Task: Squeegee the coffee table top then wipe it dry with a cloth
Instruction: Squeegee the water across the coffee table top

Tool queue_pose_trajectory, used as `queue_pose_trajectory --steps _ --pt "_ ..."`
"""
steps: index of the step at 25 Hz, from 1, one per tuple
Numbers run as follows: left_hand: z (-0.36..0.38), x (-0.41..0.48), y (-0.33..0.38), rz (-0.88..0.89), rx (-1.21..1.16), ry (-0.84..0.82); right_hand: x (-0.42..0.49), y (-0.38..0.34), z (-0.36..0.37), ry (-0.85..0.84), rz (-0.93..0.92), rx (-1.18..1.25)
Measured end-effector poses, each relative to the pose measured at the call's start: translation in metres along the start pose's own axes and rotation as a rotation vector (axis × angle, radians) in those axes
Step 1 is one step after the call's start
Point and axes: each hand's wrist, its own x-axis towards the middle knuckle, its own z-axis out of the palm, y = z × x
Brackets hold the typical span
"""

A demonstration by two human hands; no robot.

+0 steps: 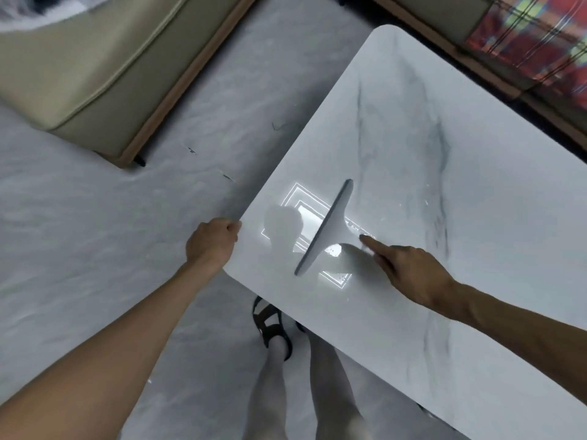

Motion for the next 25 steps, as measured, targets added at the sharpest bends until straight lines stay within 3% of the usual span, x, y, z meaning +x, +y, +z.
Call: queue_pose_trajectory --steps 3,6,10,14,20,23,25 --pt "-0.002 -0.003 -0.01 -0.033 -0.115 0.033 -0.007 0.004 -0.019 0.046 -0.01 0.091" --pt "-0.001 -0.004 -0.029 -0.07 -0.225 0.046 0.046 -0.037 -0.036 0.237 0.079 0.291" --pt "0.001 -0.007 -0.054 -0.189 -0.523 -0.13 0.106 -0.113 -0.016 0.32 0.151 0.324" --pt "0.007 -0.01 -0.063 -0.199 -0.572 -0.193 0.075 -0.14 0.033 0.261 0.003 0.24" --pt "0.015 -0.013 -0.066 -0.158 -0.515 -0.328 0.007 -0.068 0.047 0.076 -0.15 -0.062" --pt "0.013 -0.015 -0.073 -0.165 -0.522 -0.239 -0.01 -0.044 0.025 0.044 -0.168 -0.126" --pt "0.012 -0.016 -0.083 -0.199 -0.54 -0.139 -0.002 -0.061 0.017 0.043 -0.284 -0.107"
